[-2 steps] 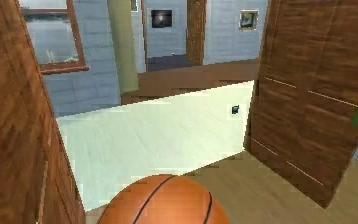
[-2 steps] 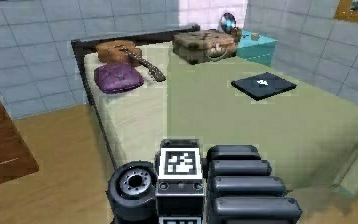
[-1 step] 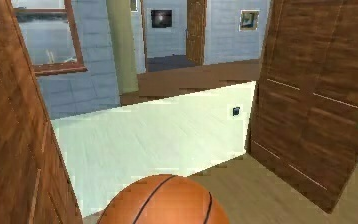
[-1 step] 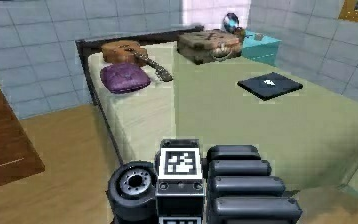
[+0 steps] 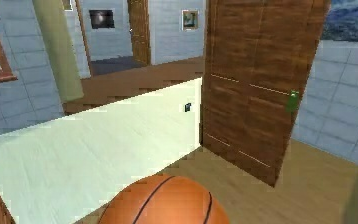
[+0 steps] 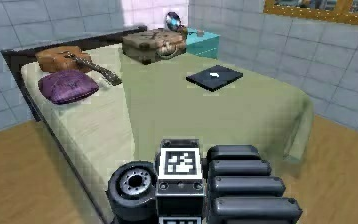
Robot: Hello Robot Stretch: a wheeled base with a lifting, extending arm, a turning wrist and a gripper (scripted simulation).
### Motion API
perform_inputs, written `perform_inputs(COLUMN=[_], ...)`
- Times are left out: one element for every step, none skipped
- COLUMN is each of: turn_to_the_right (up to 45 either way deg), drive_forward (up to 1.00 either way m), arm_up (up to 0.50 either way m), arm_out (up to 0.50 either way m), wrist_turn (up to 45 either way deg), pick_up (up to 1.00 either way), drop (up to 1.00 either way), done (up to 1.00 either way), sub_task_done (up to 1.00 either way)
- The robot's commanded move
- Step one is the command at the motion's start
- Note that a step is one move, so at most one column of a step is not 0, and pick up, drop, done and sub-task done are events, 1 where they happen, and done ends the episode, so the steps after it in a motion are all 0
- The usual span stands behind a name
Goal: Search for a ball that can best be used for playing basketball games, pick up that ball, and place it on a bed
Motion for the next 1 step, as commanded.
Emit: perform_inputs(turn_to_the_right=[0.0], drive_forward=[0.3], arm_up=[0.0], arm_out=[0.0], wrist_turn=[0.0], pick_up=[0.0], drop=[0.0], done=[0.0], sub_task_done=[0.0])
